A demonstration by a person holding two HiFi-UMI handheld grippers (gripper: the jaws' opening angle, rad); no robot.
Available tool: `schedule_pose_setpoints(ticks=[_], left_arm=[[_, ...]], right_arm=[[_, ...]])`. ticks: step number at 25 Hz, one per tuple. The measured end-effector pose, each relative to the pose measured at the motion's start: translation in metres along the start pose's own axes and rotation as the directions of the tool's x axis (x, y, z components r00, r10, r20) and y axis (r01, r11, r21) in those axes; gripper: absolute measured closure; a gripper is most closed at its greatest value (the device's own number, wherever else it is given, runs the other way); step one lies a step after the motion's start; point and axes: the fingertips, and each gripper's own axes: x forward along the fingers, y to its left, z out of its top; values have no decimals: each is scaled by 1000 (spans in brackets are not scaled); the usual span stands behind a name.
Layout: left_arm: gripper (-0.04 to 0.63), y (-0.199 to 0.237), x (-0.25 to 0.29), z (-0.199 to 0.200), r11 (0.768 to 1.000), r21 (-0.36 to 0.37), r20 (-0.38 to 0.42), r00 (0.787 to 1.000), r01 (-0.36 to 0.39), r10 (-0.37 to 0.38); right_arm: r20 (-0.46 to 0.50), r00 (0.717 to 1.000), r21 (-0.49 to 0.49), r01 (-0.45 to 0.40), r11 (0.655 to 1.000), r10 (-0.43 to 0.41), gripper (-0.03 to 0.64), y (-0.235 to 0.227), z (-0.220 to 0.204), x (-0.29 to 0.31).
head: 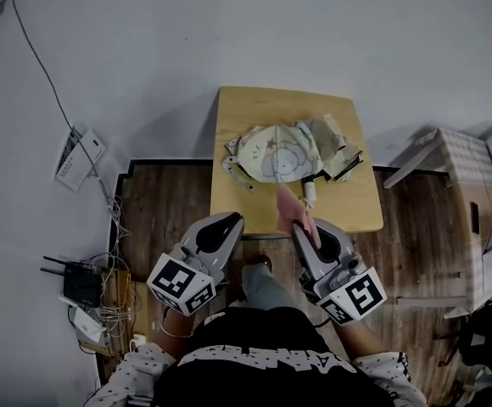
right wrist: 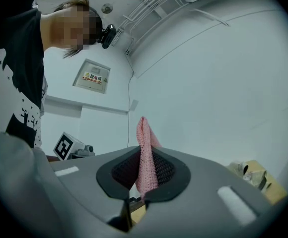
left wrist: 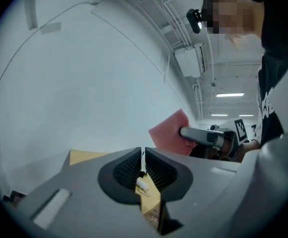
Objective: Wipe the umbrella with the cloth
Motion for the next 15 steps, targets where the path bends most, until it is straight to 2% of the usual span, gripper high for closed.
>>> schedule_pose_setpoints(ticks=[8, 15], left_arm=[[591, 36, 32, 12, 998, 48, -24, 999, -47, 48], [589, 71, 62, 9, 995, 49, -38, 995, -90, 92]], right_arm=[[27, 998, 6, -53, 999, 53, 584, -38, 6, 51], [36, 999, -6, -23, 1000, 23, 584, -89, 10, 75]])
